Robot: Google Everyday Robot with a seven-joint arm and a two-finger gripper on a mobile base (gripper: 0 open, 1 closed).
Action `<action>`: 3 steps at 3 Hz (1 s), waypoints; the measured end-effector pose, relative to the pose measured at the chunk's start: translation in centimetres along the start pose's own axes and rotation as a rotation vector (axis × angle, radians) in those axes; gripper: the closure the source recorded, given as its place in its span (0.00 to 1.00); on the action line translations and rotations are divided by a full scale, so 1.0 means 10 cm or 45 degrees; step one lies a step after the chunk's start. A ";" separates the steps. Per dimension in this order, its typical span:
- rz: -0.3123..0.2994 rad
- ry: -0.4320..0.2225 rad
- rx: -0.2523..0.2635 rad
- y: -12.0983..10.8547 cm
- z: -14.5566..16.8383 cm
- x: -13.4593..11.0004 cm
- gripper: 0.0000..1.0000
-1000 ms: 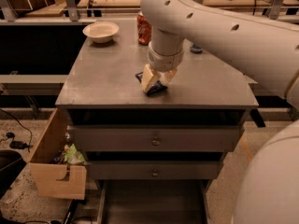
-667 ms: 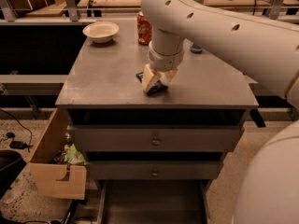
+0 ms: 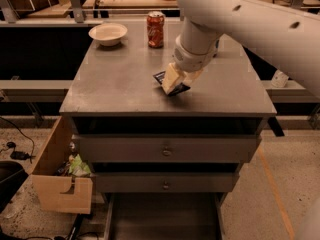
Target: Place rxbar blueberry into bottom drawer
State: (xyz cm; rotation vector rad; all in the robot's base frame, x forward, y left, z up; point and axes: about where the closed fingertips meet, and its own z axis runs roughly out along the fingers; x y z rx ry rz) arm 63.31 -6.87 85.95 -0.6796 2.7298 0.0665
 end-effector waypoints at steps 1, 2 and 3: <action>-0.074 -0.100 -0.090 -0.15 -0.30 0.28 1.00; -0.128 -0.148 -0.159 -0.27 -0.51 0.78 1.00; -0.122 -0.143 -0.160 -0.37 -0.60 1.42 1.00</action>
Offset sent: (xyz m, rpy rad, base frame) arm -0.1284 -0.1193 0.0164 0.1781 -0.0513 0.1985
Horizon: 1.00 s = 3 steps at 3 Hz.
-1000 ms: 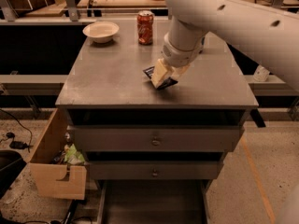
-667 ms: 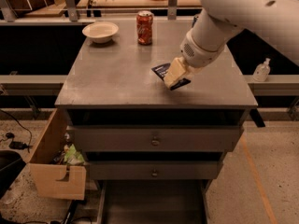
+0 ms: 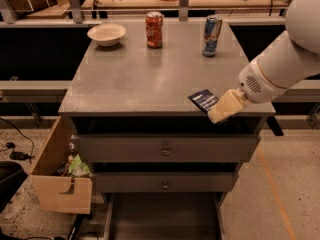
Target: Place rxbar blueberry into bottom drawer
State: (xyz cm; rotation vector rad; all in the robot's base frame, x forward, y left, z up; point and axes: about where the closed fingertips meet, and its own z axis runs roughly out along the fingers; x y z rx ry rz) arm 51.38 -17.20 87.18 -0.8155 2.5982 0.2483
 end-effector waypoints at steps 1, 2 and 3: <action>-0.019 0.039 0.005 0.02 0.05 0.61 1.00; -0.088 0.129 -0.003 0.09 0.46 1.19 1.00; -0.154 0.212 -0.048 0.21 1.15 1.74 1.00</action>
Offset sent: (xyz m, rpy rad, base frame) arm -0.1308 -0.0523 -0.2046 -0.1639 0.1675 0.1581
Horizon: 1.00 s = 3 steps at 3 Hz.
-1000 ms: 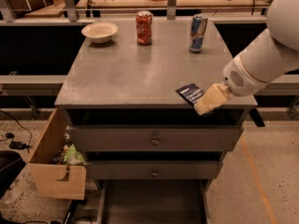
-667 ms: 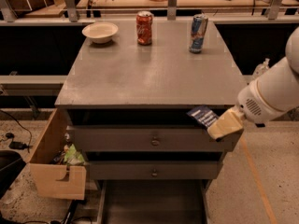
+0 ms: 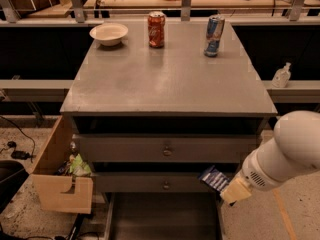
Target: Place rxbar blueberry into bottom drawer
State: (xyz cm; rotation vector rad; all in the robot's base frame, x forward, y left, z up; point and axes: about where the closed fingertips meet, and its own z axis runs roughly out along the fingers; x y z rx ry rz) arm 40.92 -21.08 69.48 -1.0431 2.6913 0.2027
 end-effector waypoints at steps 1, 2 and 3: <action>-0.018 0.032 -0.058 0.06 0.69 0.25 1.00; 0.027 0.015 -0.161 0.06 1.37 0.36 1.00; 0.048 0.048 -0.225 0.14 1.64 0.48 1.00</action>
Offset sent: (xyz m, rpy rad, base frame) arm 0.0027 0.0235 -0.2354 0.2004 0.1861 -0.0084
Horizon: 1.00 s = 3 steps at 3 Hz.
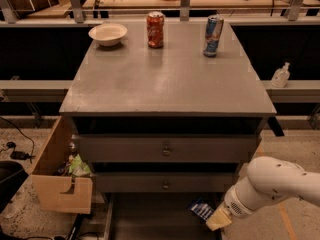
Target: Place rxbar blueberry into bottom drawer
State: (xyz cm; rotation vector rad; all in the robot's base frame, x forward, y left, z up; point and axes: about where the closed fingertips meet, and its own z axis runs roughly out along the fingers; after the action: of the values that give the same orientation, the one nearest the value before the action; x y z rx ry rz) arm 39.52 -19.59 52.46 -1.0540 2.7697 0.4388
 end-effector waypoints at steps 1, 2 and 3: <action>0.000 0.000 0.000 0.00 0.00 0.00 1.00; 0.008 0.041 -0.027 0.07 0.21 0.28 1.00; 0.000 0.043 -0.086 0.28 0.64 0.76 1.00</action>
Offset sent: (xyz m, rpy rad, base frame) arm -0.0808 -0.0186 -0.0821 -0.0198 0.1240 0.0185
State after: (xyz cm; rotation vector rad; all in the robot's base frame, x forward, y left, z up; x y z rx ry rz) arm 32.21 -20.34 45.20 -1.0857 2.8025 0.5231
